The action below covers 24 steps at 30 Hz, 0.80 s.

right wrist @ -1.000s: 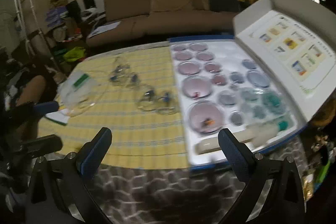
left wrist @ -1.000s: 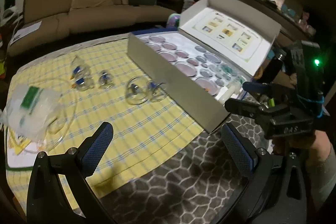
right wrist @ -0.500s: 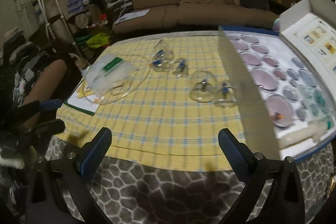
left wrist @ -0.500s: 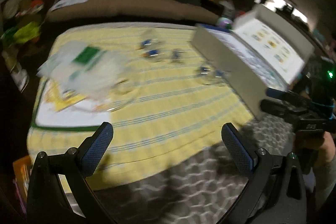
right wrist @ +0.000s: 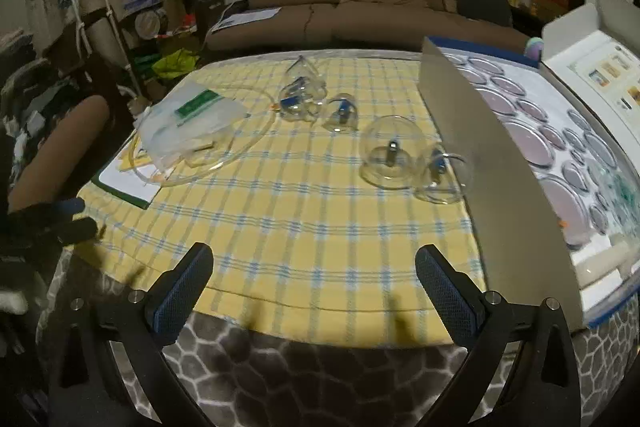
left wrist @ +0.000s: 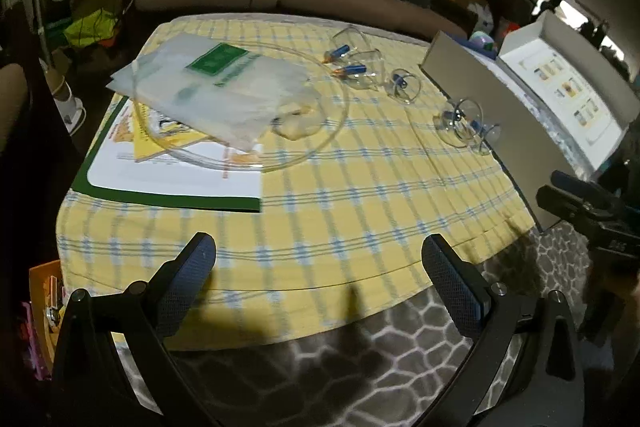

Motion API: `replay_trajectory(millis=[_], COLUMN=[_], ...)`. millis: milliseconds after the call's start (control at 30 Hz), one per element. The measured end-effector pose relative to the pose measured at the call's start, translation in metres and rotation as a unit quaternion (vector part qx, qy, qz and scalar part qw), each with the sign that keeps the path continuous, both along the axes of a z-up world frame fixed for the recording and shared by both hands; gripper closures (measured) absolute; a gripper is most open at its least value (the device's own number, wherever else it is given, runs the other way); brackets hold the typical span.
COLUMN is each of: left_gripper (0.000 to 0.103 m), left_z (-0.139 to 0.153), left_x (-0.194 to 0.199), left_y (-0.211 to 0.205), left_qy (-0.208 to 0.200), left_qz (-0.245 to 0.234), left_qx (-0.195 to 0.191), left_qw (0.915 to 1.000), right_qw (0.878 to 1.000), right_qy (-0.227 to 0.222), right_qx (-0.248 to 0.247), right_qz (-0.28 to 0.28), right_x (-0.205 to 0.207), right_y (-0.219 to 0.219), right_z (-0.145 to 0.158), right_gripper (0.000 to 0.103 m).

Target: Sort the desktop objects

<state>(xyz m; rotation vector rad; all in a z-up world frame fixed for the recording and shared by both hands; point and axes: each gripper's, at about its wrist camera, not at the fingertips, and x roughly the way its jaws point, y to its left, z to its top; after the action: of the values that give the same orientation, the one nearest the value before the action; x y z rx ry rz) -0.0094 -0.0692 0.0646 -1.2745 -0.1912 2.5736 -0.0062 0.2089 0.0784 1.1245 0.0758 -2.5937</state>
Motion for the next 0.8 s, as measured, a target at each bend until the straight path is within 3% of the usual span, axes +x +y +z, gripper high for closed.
replay_trajectory(millis=[167, 333, 467, 667, 800], left_gripper=[0.0, 0.0, 0.0, 0.0, 0.0], left_z=[-0.009, -0.026, -0.04, -0.054, -0.047], left_x=[0.009, 0.01, 0.008, 0.001, -0.007], left_y=[0.029, 0.049, 0.048, 0.05, 0.054], left_qy=[-0.003, -0.016, -0.023, -0.029, -0.005], left_qz=[0.02, 0.052, 0.091, 0.111, 0.113], left_qx=[-0.005, -0.037, -0.046, -0.062, -0.085], left_qw=[0.9998, 0.9979, 0.9945, 0.9914, 0.9899], right_qw=[1.0, 1.0, 0.999, 0.999, 0.999], right_qy=[-0.003, -0.008, -0.012, -0.015, -0.02], right_qx=[0.007, 0.002, 0.001, 0.024, 0.023], right_qz=[-0.017, -0.028, -0.034, -0.04, -0.043], right_x=[0.009, 0.014, 0.01, -0.001, -0.011], right_y=[0.018, 0.034, 0.037, 0.03, 0.03], right_z=[-0.009, -0.013, -0.027, -0.055, -0.065], right_gripper=[0.0, 0.0, 0.0, 0.0, 0.0])
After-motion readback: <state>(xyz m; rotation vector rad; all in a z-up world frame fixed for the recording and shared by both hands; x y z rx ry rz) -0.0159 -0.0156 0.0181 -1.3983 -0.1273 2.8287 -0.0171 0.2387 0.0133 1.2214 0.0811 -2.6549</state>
